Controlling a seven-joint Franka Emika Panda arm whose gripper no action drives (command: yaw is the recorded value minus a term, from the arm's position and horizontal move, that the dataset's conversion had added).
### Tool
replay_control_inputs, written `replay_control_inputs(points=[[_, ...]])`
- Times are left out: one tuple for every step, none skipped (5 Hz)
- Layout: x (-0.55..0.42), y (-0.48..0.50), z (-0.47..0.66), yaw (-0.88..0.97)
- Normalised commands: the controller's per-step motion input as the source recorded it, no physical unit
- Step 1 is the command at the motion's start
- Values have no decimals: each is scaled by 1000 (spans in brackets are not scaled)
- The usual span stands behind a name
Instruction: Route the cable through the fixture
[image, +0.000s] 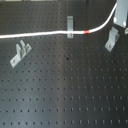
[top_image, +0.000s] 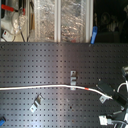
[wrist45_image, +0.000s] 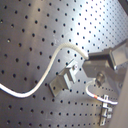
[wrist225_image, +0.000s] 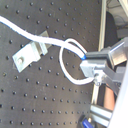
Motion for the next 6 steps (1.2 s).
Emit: replay_control_inputs(points=[[-23,-39,1,0],[10,-5,0,0],[112,-71,473,-23],[47,-31,512,60],[2,3,354,300],[1,2,189,646]])
